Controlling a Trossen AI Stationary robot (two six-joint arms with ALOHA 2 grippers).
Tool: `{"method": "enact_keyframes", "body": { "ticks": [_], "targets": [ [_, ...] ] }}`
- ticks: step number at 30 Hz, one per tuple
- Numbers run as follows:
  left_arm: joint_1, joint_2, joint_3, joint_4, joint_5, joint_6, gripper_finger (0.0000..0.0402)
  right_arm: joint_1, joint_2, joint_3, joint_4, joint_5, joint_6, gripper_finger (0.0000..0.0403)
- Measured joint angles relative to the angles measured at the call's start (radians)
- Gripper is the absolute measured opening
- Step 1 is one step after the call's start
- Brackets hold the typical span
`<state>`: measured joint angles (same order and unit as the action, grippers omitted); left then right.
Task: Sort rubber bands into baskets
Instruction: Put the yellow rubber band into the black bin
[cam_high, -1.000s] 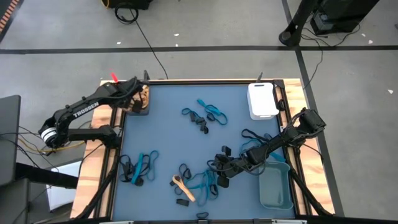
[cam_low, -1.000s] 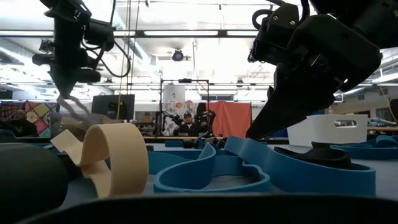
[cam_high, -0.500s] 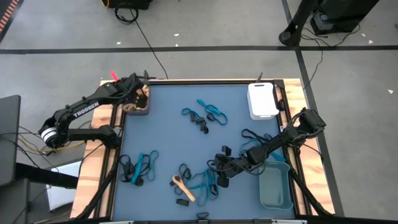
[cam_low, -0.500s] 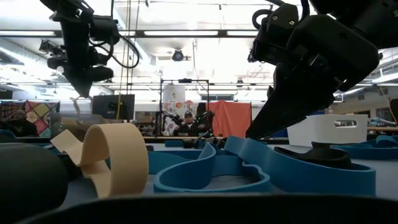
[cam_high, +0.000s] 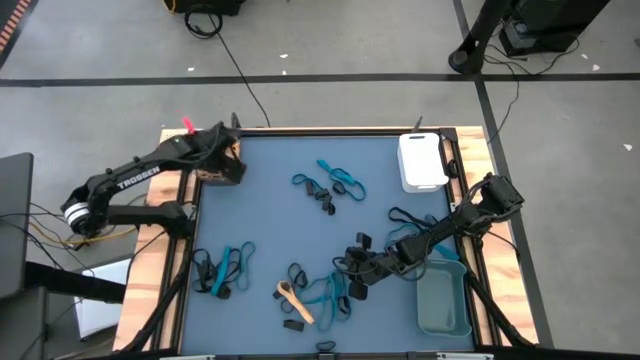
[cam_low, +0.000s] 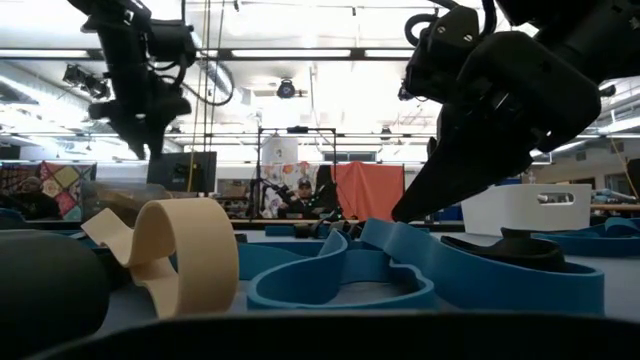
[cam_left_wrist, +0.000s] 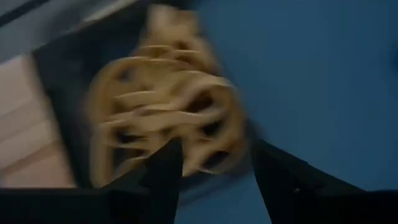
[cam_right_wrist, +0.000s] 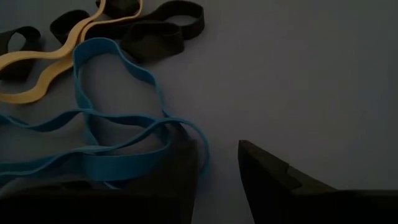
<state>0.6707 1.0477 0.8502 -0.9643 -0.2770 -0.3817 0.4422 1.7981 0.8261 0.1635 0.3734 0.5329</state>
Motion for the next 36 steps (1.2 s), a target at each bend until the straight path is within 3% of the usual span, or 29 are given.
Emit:
{"method": "enact_keyframes", "body": {
  "ticks": [9, 14, 17, 22, 26, 32, 36],
  "targets": [
    [-0.44, -0.001, -0.13, 0.304, 0.125, 0.002, 0.0192, -0.003, 0.0, 0.0, -0.001, -0.008, -0.008, 0.0126],
    [-0.663, -0.001, -0.211, 0.484, 0.145, -0.096, 0.0192, 0.0, 0.0, 0.0, -0.001, -0.008, -0.009, 0.0126],
    [-0.796, 0.005, -0.282, 0.675, 0.152, -0.144, 0.0192, 0.0, 0.0, 0.0, -0.001, -0.008, -0.009, 0.0126],
    [-0.998, 0.049, -0.445, 1.151, 0.153, -0.171, 0.0192, 0.0, 0.0, 0.0, -0.001, -0.008, -0.009, 0.0126],
    [-1.106, 0.133, -0.534, 1.406, 0.11, -0.171, 0.0192, 0.0, 0.0, 0.0, -0.002, -0.004, -0.012, 0.0126],
    [-1.206, 0.311, -0.553, 1.529, 0.047, -0.176, 0.0192, -0.021, 0.0, 0.0, 0.007, 0.007, -0.013, 0.0126],
    [-1.261, 0.433, -0.53, 1.623, 0.043, -0.067, 0.0186, -0.037, 0.0, 0.0, 0.007, 0.007, -0.02, 0.0126]
  ]
}}
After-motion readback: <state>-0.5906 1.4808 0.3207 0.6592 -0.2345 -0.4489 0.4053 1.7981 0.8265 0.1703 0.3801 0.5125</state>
